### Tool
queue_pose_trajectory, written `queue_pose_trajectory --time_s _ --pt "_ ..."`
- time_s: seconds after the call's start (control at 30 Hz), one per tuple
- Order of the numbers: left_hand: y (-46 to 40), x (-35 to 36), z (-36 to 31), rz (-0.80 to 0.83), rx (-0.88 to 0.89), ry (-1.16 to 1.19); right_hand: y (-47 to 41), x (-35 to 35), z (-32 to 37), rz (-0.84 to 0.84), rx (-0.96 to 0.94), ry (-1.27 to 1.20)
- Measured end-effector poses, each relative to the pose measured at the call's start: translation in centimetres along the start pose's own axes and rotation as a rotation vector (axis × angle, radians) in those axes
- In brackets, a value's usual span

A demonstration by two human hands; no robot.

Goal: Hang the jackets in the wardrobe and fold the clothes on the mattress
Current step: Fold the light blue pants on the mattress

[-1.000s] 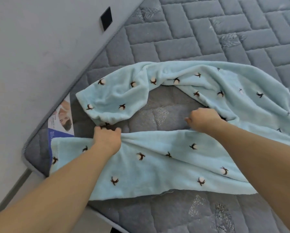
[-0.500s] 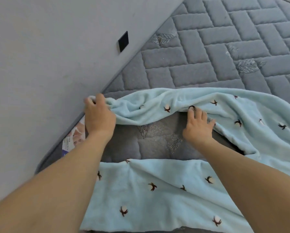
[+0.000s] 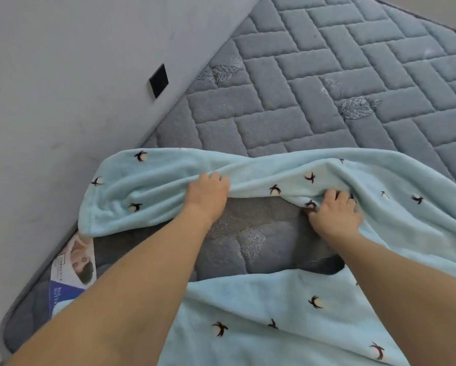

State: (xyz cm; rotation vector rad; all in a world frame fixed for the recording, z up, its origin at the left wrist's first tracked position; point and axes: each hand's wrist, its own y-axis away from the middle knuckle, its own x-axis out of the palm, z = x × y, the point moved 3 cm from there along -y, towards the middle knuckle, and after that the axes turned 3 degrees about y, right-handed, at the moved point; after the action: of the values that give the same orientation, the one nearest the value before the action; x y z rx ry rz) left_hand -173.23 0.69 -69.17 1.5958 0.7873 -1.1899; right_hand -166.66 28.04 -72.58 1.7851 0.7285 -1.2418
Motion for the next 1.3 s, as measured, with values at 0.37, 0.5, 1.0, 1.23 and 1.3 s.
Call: queue_pose_trajectory --time_s 0.37,0.5,1.0,1.23,1.3 --pt "1.8 -1.2 0.4 0.318 0.135 0.182 1.8 -1.0 -6.0 0.466 -0.565 0.174" --pt "-1.5 0.8 -3.6 0.298 0.040 0.148 -0.4 -3.8 -6.0 0.730 -0.349 -0.338" --pt "-3.5 -0.3 -1.0 0.178 -0.019 0.194 -9.5 -8.4 -5.7 -0.211 -0.404 -0.053" --pt "-1.3 -1.5 1.1 -0.122 -0.002 0.093 -6.7 -6.2 -4.0 -0.122 -0.305 -0.049" --pt "0.8 0.6 3.6 0.109 -0.187 0.064 -4.1 -5.2 0.8 -0.045 -0.629 -0.155"
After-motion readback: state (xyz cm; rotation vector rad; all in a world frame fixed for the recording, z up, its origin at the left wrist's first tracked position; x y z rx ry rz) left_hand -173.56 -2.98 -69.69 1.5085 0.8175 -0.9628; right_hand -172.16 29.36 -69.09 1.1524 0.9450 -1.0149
